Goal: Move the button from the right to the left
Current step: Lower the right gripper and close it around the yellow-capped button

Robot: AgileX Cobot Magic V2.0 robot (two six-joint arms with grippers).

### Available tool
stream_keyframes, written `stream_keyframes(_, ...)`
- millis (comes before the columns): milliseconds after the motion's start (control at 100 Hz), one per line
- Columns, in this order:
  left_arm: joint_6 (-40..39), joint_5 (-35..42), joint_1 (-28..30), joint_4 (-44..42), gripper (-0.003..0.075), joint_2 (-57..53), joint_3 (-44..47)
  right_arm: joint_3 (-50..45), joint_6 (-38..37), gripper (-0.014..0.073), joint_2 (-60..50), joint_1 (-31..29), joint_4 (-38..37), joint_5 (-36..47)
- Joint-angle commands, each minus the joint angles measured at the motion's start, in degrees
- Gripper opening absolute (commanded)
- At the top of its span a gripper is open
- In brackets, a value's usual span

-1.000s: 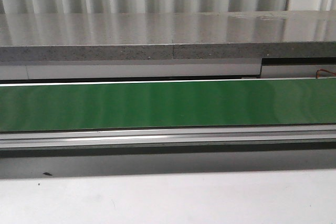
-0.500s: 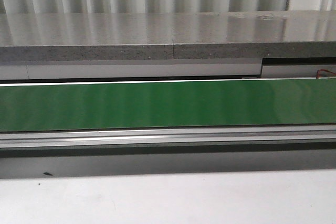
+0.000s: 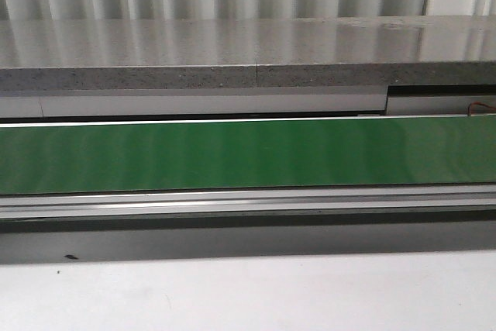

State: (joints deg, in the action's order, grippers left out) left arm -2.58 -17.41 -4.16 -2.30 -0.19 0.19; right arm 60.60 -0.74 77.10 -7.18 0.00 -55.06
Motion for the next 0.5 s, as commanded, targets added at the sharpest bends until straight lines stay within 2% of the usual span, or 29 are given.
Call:
stream_keyframes(0,-0.42,4.40,-0.17,0.16,-0.0021,-1.83,2.31,3.87,0.16,0.0517,1.30,-4.43,-0.63,1.92)
stream_keyframes(230,-0.42,4.40,-0.17,0.16,-0.0020,-1.83,2.31,9.99,0.16,0.0517,10.08,-13.71,-0.51,1.53)
stream_keyframes(490,-0.42,4.40,-0.17,0.25,-0.0021,-1.83,2.31,14.57,2.21,0.0517,17.62,-16.16,-0.70,0.22)
